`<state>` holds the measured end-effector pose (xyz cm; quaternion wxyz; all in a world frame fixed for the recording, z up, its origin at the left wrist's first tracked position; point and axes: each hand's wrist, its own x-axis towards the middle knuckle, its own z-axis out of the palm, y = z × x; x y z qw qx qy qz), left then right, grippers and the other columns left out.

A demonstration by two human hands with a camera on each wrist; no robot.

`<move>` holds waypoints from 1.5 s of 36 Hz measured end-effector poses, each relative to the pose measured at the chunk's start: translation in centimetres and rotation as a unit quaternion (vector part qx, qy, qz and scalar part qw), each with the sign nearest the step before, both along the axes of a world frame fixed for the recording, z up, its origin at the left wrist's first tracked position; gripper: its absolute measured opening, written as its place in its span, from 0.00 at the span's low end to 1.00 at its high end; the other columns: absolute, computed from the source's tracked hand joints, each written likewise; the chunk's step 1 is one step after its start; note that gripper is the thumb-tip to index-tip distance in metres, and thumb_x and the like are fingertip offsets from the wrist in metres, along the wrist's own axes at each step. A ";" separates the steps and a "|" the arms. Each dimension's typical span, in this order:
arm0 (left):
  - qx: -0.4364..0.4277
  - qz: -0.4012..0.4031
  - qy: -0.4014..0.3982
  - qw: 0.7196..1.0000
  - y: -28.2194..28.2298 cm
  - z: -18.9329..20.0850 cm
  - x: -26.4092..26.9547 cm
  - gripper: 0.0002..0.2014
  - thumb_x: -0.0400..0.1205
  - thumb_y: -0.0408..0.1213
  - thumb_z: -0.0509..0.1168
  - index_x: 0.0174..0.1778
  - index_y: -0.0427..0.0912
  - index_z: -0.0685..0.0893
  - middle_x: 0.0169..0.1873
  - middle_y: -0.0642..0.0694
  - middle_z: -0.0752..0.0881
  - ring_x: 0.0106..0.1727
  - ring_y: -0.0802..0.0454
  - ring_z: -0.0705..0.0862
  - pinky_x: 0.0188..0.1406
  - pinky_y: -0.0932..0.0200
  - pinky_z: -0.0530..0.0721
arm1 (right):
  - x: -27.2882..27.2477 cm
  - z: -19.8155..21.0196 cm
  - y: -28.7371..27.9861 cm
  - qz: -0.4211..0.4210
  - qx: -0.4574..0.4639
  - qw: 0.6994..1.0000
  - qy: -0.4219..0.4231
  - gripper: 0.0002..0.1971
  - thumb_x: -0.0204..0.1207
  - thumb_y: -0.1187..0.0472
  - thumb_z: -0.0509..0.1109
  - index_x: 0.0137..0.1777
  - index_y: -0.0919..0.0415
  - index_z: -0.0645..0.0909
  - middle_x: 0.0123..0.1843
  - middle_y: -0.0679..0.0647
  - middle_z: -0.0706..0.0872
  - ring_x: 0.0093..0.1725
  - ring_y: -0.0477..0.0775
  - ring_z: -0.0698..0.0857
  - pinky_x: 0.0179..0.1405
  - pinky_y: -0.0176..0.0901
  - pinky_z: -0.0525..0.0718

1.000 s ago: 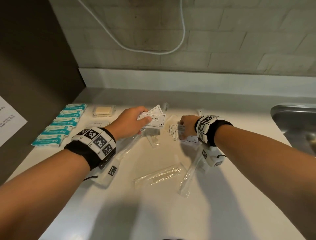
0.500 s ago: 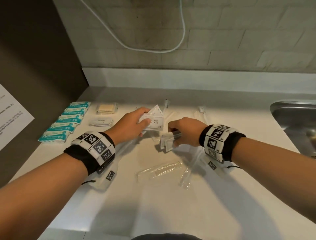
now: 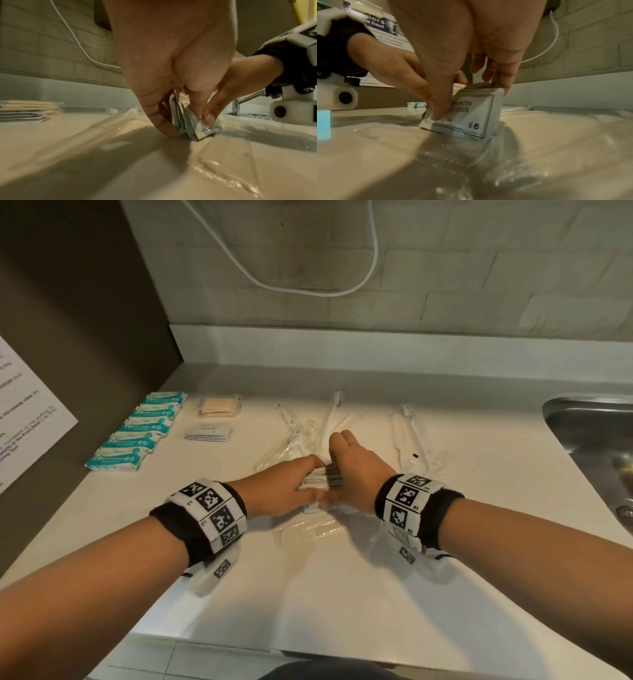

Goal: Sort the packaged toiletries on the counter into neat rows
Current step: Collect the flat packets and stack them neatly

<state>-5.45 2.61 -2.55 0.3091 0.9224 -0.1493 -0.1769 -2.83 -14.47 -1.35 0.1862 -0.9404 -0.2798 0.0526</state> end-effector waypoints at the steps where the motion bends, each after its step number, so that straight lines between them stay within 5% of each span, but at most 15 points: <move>1: 0.022 -0.008 -0.012 1.000 -0.1 -0.1 0.1 0.22 0.85 0.43 0.65 0.75 0.48 0.71 0.66 0.51 0.83 0.63 0.54 0.82 0.64 0.56 0.79 | -0.1 -0.1 -0.1 0.002 0.000 1.000 0.000 0.36 0.55 0.48 0.87 0.51 0.56 0.64 0.52 0.51 0.70 0.40 0.54 0.78 0.38 0.46 0.83; 6: 0.062 -0.029 -0.030 0.997 0.0 0.1 -0.2 0.18 0.87 0.42 0.61 0.73 0.49 0.71 0.61 0.51 0.84 0.54 0.55 0.83 0.55 0.57 0.81 | -0.3 -0.1 -1.6 0.033 -0.126 0.990 -0.060 0.41 0.61 0.40 0.80 0.71 0.52 0.65 0.63 0.50 0.74 0.57 0.54 0.77 0.54 0.49 0.83; 12: 0.157 -0.063 -0.048 0.984 -0.6 0.8 -1.0 0.16 0.86 0.47 0.58 0.69 0.48 0.69 0.54 0.51 0.80 0.48 0.51 0.79 0.47 0.51 0.80 | -0.6 0.4 -2.2 0.081 -0.205 0.975 0.015 0.21 0.80 0.48 0.65 0.67 0.57 0.72 0.59 0.53 0.76 0.44 0.55 0.82 0.44 0.47 0.83; 17: 0.303 -0.085 -0.074 0.946 -1.0 0.7 -1.4 0.22 0.82 0.55 0.56 0.67 0.46 0.67 0.56 0.47 0.73 0.49 0.46 0.75 0.49 0.47 0.78 | -1.4 -0.8 -2.0 0.068 -0.178 0.981 0.041 0.15 0.83 0.55 0.60 0.63 0.63 0.69 0.58 0.59 0.77 0.39 0.57 0.78 0.39 0.47 0.75; 21: 0.263 -0.059 -0.022 0.963 -2.1 1.0 -0.9 0.19 0.84 0.46 0.59 0.66 0.43 0.65 0.54 0.47 0.68 0.33 0.53 0.73 0.36 0.53 0.72 | -1.2 -0.8 -1.4 0.053 -0.165 0.983 0.061 0.17 0.80 0.54 0.64 0.62 0.64 0.70 0.56 0.58 0.75 0.39 0.56 0.77 0.39 0.45 0.73; 24: 0.220 -0.044 0.001 0.974 -2.6 0.9 -0.6 0.15 0.83 0.37 0.60 0.64 0.42 0.67 0.54 0.49 0.68 0.31 0.56 0.72 0.29 0.56 0.66 | -1.0 -0.7 -1.1 0.053 -0.166 0.982 0.080 0.17 0.80 0.56 0.65 0.64 0.65 0.70 0.58 0.58 0.75 0.41 0.55 0.77 0.41 0.44 0.75; 30: 0.197 -0.048 0.013 0.979 -1.9 0.7 -0.8 0.19 0.81 0.34 0.61 0.68 0.43 0.67 0.55 0.49 0.68 0.33 0.53 0.75 0.31 0.56 0.71 | -0.7 -0.6 -1.5 0.050 -0.150 0.982 0.102 0.20 0.79 0.56 0.68 0.67 0.64 0.72 0.59 0.58 0.74 0.51 0.60 0.83 0.53 0.51 0.84; 39: 0.156 -0.046 0.010 0.987 -1.3 -0.1 -0.6 0.24 0.85 0.40 0.59 0.77 0.42 0.62 0.63 0.47 0.65 0.34 0.53 0.76 0.37 0.56 0.74 | -0.7 -1.2 -1.3 0.035 -0.141 0.984 0.102 0.18 0.80 0.56 0.66 0.65 0.65 0.71 0.59 0.59 0.72 0.44 0.59 0.81 0.48 0.50 0.83; 44: 0.076 0.012 -0.023 0.997 -0.3 -0.2 -0.7 0.18 0.83 0.41 0.67 0.68 0.44 0.75 0.59 0.48 0.77 0.48 0.54 0.80 0.43 0.66 0.76 | -0.4 -1.3 -1.7 0.025 -0.109 0.989 0.097 0.15 0.80 0.59 0.66 0.64 0.64 0.75 0.58 0.60 0.76 0.49 0.58 0.80 0.53 0.49 0.81; 48: 0.042 0.040 -0.050 0.997 -0.1 -0.3 -0.7 0.14 0.79 0.40 0.72 0.60 0.45 0.83 0.46 0.54 0.83 0.42 0.61 0.80 0.37 0.73 0.74 | -0.1 -1.3 -2.0 0.021 -0.093 0.992 0.088 0.12 0.79 0.59 0.69 0.59 0.63 0.79 0.55 0.59 0.81 0.47 0.54 0.77 0.50 0.45 0.80; 52: 0.032 0.049 -0.046 0.997 0.1 -0.4 -0.5 0.14 0.77 0.40 0.75 0.58 0.44 0.86 0.47 0.52 0.87 0.46 0.57 0.84 0.44 0.65 0.82 | 0.0 -1.0 -2.0 0.019 -0.089 0.992 0.083 0.11 0.76 0.58 0.72 0.56 0.62 0.81 0.52 0.57 0.84 0.47 0.54 0.80 0.47 0.43 0.80; 54: 0.016 0.058 -0.037 0.998 0.2 -0.4 -0.5 0.15 0.76 0.39 0.76 0.58 0.45 0.87 0.46 0.54 0.88 0.45 0.58 0.85 0.43 0.69 0.81 | 0.0 -0.8 -2.1 0.017 -0.077 0.993 0.086 0.12 0.74 0.58 0.74 0.56 0.59 0.81 0.51 0.55 0.86 0.49 0.54 0.83 0.50 0.45 0.83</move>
